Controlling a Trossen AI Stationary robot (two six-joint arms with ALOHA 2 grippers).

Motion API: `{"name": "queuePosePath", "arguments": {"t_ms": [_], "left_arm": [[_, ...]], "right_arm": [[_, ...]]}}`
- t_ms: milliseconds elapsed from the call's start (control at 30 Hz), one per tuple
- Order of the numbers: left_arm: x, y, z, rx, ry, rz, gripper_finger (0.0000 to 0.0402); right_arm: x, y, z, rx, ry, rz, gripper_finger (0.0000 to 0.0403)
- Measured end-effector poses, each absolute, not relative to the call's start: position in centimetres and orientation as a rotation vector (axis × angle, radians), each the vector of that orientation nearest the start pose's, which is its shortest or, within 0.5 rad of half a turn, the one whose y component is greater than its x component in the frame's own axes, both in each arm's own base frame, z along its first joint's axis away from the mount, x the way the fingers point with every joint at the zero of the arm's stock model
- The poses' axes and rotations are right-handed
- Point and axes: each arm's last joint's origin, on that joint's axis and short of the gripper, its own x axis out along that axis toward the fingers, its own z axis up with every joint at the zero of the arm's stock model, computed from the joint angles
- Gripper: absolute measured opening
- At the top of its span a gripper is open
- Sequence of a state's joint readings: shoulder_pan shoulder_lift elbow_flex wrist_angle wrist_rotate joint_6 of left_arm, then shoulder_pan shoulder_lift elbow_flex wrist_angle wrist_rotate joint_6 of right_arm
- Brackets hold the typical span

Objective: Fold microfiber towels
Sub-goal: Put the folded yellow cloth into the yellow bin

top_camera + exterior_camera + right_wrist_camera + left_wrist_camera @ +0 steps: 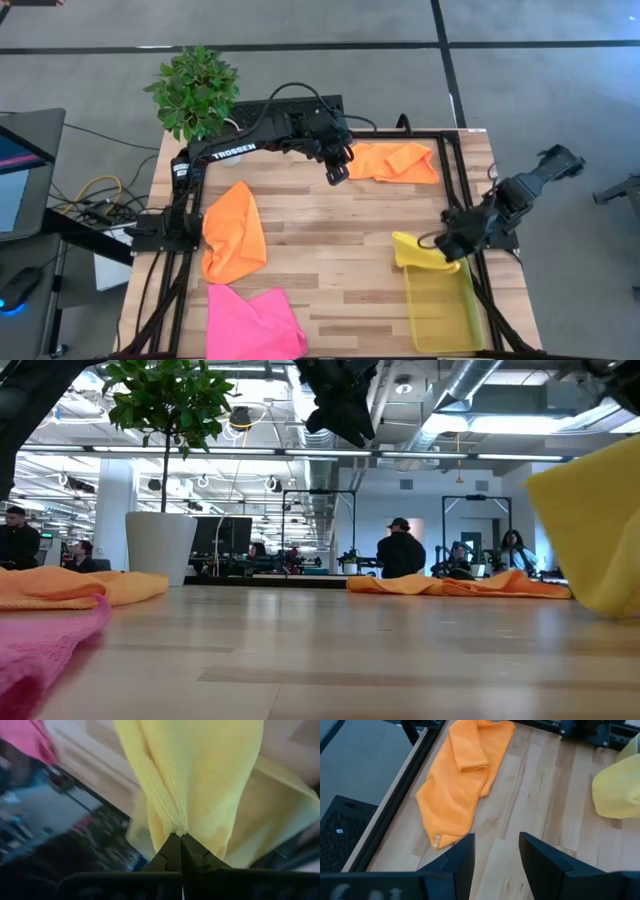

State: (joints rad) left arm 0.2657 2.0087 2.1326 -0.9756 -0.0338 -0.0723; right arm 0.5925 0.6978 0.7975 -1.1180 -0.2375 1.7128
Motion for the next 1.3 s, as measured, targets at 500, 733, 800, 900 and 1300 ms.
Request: {"name": "queuePosePath", "arguments": {"t_ms": [500,733,800,900,1300], "left_arm": [[41.6,11.4,36.0,-0.204,0.831,0.329,0.0144],[41.7,11.2,36.0,-0.208,0.83,0.326,0.0144],[41.7,11.0,36.0,-0.208,0.831,0.322,0.0144],[41.8,10.8,36.0,-0.205,0.831,0.316,0.0144],[41.8,10.5,36.0,-0.173,0.838,0.268,0.0144]], "right_arm": [[8.0,13.0,26.2,1.015,1.622,-0.106,0.0007],[9.4,16.2,24.2,0.974,1.659,-0.155,0.0006],[10.0,17.1,23.6,0.981,1.656,-0.144,0.0007],[10.6,18.1,22.8,0.988,1.668,-0.16,0.0006],[11.9,20.9,21.2,1.312,1.75,-0.419,0.0006]]}}
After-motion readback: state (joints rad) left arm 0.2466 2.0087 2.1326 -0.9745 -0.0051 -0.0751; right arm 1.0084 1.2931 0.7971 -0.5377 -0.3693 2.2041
